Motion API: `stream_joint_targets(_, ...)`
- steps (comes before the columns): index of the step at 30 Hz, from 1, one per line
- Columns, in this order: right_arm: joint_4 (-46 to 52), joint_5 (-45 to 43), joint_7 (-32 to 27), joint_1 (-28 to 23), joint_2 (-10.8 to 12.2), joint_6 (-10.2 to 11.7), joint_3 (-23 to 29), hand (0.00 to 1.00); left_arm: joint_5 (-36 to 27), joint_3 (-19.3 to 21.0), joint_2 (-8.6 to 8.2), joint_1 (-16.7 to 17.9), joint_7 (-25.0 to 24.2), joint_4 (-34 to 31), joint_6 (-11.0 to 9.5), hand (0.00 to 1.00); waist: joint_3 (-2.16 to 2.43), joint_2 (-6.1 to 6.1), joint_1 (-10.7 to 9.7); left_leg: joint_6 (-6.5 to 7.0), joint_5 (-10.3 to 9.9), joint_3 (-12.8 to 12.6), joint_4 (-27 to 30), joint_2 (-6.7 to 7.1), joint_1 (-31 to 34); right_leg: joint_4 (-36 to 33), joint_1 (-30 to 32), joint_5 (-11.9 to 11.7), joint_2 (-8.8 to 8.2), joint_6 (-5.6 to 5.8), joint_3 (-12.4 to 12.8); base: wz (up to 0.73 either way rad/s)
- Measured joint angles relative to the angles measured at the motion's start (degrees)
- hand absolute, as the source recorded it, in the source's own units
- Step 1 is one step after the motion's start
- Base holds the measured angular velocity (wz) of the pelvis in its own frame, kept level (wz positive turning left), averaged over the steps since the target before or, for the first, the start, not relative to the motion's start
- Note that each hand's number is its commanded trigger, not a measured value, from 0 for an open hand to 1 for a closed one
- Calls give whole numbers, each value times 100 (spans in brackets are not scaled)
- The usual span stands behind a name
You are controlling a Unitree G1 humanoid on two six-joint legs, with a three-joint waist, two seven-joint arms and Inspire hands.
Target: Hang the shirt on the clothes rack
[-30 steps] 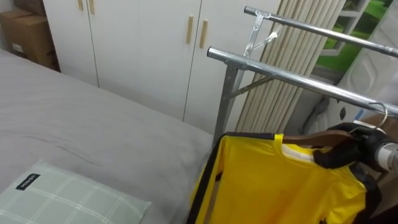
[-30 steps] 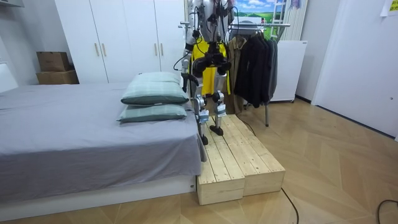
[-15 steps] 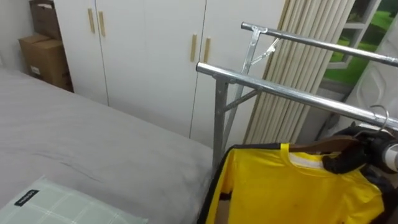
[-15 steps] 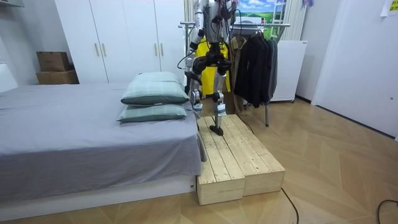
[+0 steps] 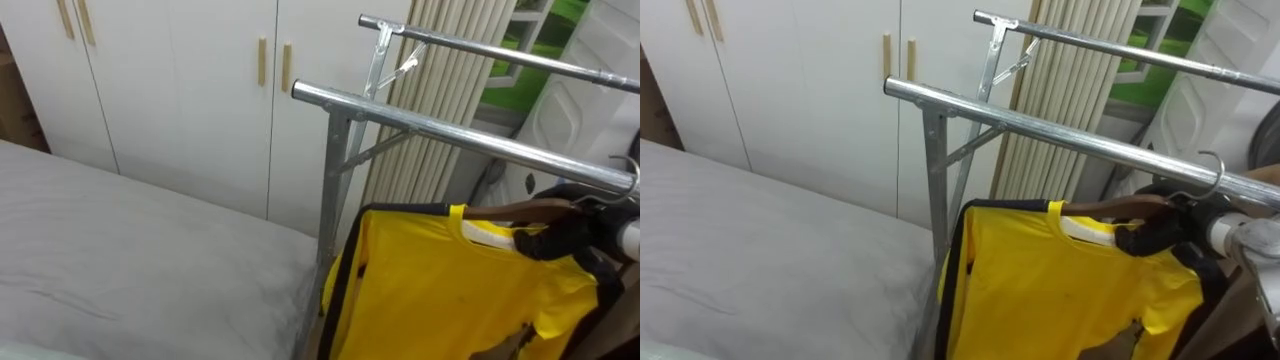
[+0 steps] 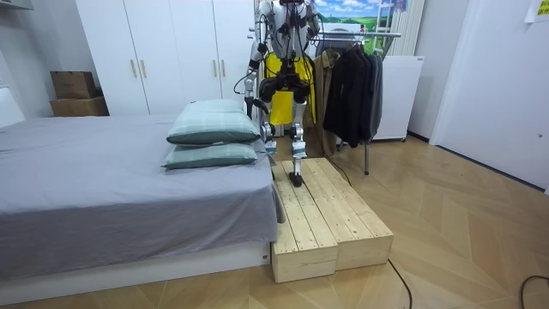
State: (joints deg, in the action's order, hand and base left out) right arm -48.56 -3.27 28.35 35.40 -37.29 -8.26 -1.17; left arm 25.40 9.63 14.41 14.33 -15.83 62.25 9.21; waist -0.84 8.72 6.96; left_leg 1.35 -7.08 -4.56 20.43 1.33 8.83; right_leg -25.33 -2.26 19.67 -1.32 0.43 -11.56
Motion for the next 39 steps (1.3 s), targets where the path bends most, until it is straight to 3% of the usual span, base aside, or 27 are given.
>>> stream_joint_targets(2, -8, 54, -11, 18, -60, 67, 0, 100, -1, -86, -23, -82, -13, 5, 1, 0, -3, -127, -5, -13, 8, 5, 152, -71, 154, 355, -86, -83, 88, -147, -121, -8)
stream_joint_targets(4, -11, 68, -14, 24, -77, 57, -9, 100, -15, -98, -26, -132, -37, 4, 1, 0, 4, -198, -19, -61, 42, 11, 224, -164, 254, 469, -55, -101, 127, -181, -179, -9)
stream_joint_targets(6, -12, 55, -12, 14, -77, 53, -11, 100, -17, -97, -28, -122, -66, 11, 2, 0, 5, -196, -18, -81, 64, 4, 211, -171, 249, 494, -39, -57, 137, -191, -159, -17)
stream_joint_targets(8, -14, 56, -10, -32, -77, 24, -11, 100, -16, -97, -27, -102, -66, 12, -2, 0, 23, -168, -29, -72, 136, 9, 133, -151, 246, 557, -35, -94, 136, -370, -170, -4)
stream_joint_targets(9, -17, 56, -28, -31, -92, -9, -10, 100, -16, -92, -27, -100, -65, 10, -1, 0, 29, -148, -40, -72, 169, 4, 92, -143, 247, 573, -18, -182, 131, -546, -178, 0)
stream_joint_targets(10, -29, 56, -45, -32, -94, -10, -10, 100, -15, -87, -16, -97, -58, 10, 0, 0, 34, -119, -40, -80, 188, -1, 77, -137, 248, 580, -9, -193, 132, -583, -183, 0)
stream_joint_targets(13, -32, 51, -45, -66, -94, -13, -10, 100, -13, -67, -10, -86, -24, 11, 2, 0, 66, -51, -33, -92, 214, 2, 52, -115, 233, 607, -21, -203, 132, -611, -191, 0)
stream_joint_targets(17, -32, 55, -16, -113, -93, -13, -13, 100, -17, -66, -9, -62, 51, 10, 2, 0, 59, -17, -1, -108, 225, 4, -32, -93, 108, 683, -134, -207, 126, -617, -185, 0)
stream_joint_targets(20, -85, 60, 34, -112, -93, -5, -14, 100, -17, -66, -4, -59, 98, -33, 1, 0, 43, 18, 8, -130, 239, 8, -79, -90, 69, 741, -180, -213, 128, -628, -198, 0)
stream_joint_targets(25, -331, 43, 113, -104, -93, 86, -41, 100, -3, -76, 42, -64, 119, -281, -1, 0, -26, 153, 73, -138, 245, 13, -75, -103, 88, 781, -176, -221, 153, -645, -199, 0)
stream_joint_targets(28, -461, 45, 127, -105, -92, 85, -42, 100, -5, -77, 42, -66, 119, -395, 0, 0, -34, 197, 112, -137, 243, 2, -59, -105, 102, 804, -175, -231, 155, -643, -202, 0)
stream_joint_targets(34, -532, 51, 122, -107, -66, 66, -219, 100, -11, -216, 43, -80, 136, -544, -2, 0, -69, 166, 130, -137, 244, 12, -16, -164, 156, 951, -196, -348, 228, -648, -200, -2)
stream_joint_targets(39, -704, 59, -3, -106, -60, 86, -406, 100, -105, -430, 86, -107, 141, -693, -6, 0, -72, 161, 238, -137, 241, 16, 44, -197, 152, 962, -224, -362, 252, -659, -178, -1)
